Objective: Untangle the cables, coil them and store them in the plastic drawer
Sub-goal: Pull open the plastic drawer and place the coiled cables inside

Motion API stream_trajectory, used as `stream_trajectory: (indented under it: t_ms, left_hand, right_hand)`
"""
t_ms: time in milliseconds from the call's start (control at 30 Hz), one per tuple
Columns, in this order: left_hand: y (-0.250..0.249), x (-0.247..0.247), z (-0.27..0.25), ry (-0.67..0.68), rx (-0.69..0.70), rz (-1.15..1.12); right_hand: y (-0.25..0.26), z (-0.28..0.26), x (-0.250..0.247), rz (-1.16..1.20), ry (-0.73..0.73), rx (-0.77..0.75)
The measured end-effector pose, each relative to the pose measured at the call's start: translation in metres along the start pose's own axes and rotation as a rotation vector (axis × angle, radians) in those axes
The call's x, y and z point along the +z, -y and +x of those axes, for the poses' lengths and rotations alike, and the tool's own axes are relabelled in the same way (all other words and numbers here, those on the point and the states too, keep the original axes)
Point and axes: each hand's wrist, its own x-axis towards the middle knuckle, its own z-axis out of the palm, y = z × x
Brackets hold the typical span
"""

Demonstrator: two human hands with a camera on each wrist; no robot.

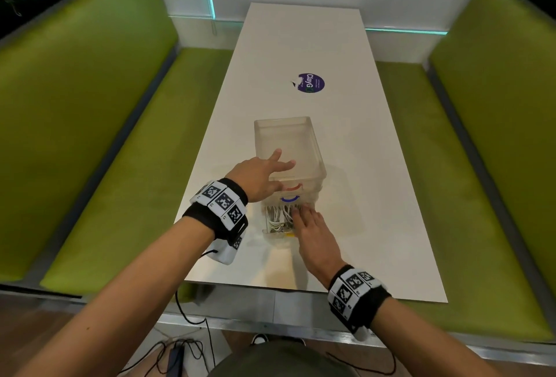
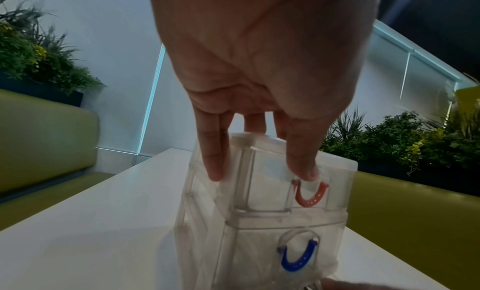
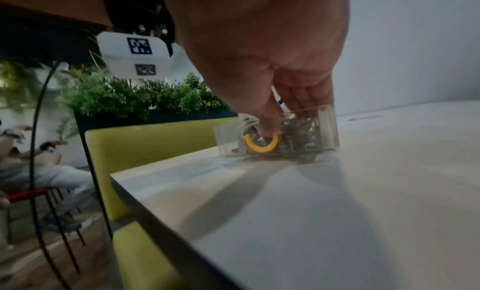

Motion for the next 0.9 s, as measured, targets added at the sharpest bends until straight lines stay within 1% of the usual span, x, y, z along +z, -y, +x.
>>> stream_trajectory:
  t_ms: [67,133,200,333,400,500,667,767,900]
  left_hand:
    - [0.000,0.000,0.000,0.001,0.003,0.001]
    - [0.001,0.000,0.000,0.002,0.003,0.007]
    - [0.000,0.000,0.000,0.005,0.004,0.008]
    - [0.004,-0.002,0.002,0.001,0.011,-0.001]
    - [0.004,-0.003,0.002,0.006,0.017,-0.008]
    - [0.005,-0.004,0.002,0.002,0.022,-0.011]
    - [0.005,-0.005,0.002,0.008,0.023,-0.009]
    - [0.005,-0.004,0.002,0.014,0.024,-0.017]
    - [0.006,-0.004,0.003,0.013,0.022,-0.018]
  right_hand:
    - [0.006,-0.009,-0.006,0.038,-0.077,-0.070]
    - [0.010,-0.011,-0.009,0.033,-0.083,-0.178]
    - [0.007,-0.002,-0.009,0.017,-0.058,-0.219]
    - [0.008,0.022,-0.009,-0.029,-0.015,-0.196]
    - [0.009,0.019,-0.005,0.016,-0.030,-0.199]
    - [0.007,0.015,-0.005,0.086,-0.046,-0.157]
    - [0.012,0.019,0.000,0.045,-0.099,-0.196]
    - [0.015,0.018,0.005,0.036,-0.039,-0.131]
    - [0.016,0.020,0.005,0.037,0.020,-0.136]
